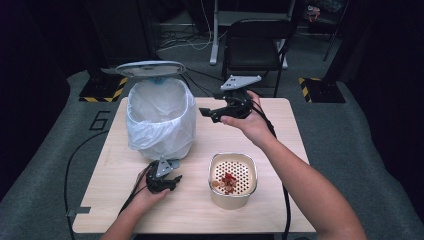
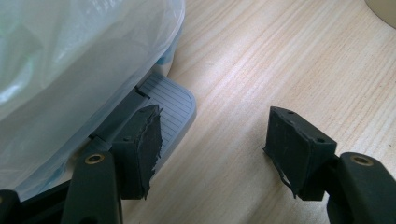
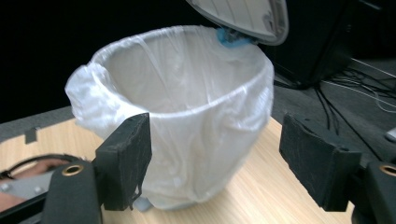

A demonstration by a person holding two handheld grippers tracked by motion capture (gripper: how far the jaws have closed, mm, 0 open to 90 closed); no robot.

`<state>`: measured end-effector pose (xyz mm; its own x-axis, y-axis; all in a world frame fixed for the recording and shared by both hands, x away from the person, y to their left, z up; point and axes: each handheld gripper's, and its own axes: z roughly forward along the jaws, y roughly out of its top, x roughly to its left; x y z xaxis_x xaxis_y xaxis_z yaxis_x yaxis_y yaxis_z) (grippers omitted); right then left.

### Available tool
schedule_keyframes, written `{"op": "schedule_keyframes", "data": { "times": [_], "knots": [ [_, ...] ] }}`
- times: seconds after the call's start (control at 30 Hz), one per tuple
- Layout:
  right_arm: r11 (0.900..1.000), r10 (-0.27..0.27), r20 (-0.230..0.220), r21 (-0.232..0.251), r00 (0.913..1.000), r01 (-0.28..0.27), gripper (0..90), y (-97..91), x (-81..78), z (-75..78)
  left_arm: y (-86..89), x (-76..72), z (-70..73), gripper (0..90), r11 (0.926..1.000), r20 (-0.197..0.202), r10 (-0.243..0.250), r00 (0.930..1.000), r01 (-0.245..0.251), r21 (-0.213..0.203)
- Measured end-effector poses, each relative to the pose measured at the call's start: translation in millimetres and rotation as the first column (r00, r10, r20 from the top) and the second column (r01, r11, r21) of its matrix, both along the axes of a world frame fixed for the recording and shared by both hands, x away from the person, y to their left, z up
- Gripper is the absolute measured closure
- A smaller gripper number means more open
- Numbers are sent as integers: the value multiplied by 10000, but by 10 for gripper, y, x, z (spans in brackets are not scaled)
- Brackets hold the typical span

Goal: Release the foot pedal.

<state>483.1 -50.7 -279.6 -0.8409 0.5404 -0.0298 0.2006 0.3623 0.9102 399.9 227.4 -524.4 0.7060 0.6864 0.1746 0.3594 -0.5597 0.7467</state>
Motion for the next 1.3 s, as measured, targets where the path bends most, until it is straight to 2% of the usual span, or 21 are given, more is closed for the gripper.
{"op": "schedule_keyframes", "data": {
  "times": [0.2,0.33,0.47,0.53,0.67,0.8,0.93,1.0,1.17,1.2,1.23,1.3],
  "knots": [
    [9995,-163,14,-278,9999,164,256,-128,-55,-79,4,3,3,360,10000,1,-54,10000,54,70],
    [9992,-361,-120,-146,9993,359,289,-270,-82,-141,5,1,5,360,9999,12,-47,10000,46,109],
    [9969,-703,80,-356,9975,705,292,-438,-127,-226,6,3,5,360,9999,30,-64,10000,64,115],
    [9965,-771,65,-332,9970,773,293,-464,-139,-241,6,2,4,360,9999,24,-59,10000,59,110],
    [9938,-1060,6,-331,9944,1059,294,-640,-187,-352,5,2,4,360,9999,29,-61,10000,61,117],
    [9883,-1516,-91,-161,9884,1515,298,-811,-212,-475,2,-1,1,360,9999,71,-3,10000,2,102],
    [9791,-2022,-212,-262,9791,2016,298,-989,-261,-636,-1,-1,-3,360,10000,127,32,9999,-33,83],
    [9774,-2098,-173,-310,9776,2092,298,-1019,-269,-672,0,1,-1,360,9999,129,12,9999,-13,108],
    [9637,-2659,-211,-328,9638,2651,298,-1159,-342,-859,2,0,0,360,9999,90,-15,10000,14,107],
    [9577,-2858,-180,-389,9581,2850,297,-1205,-367,-915,7,1,5,360,9998,75,-60,10000,58,195],
    [9577,-2858,-180,-389,9581,2850,297,-1205,-367,-915,8,1,5,360,9998,80,-68,9999,66,199],
    [9504,-3105,-262,-265,9502,3098,298,-1268,-400,-986,4,-3,-5,360,10000,127,-39,9999,38,84]
  ]
}}
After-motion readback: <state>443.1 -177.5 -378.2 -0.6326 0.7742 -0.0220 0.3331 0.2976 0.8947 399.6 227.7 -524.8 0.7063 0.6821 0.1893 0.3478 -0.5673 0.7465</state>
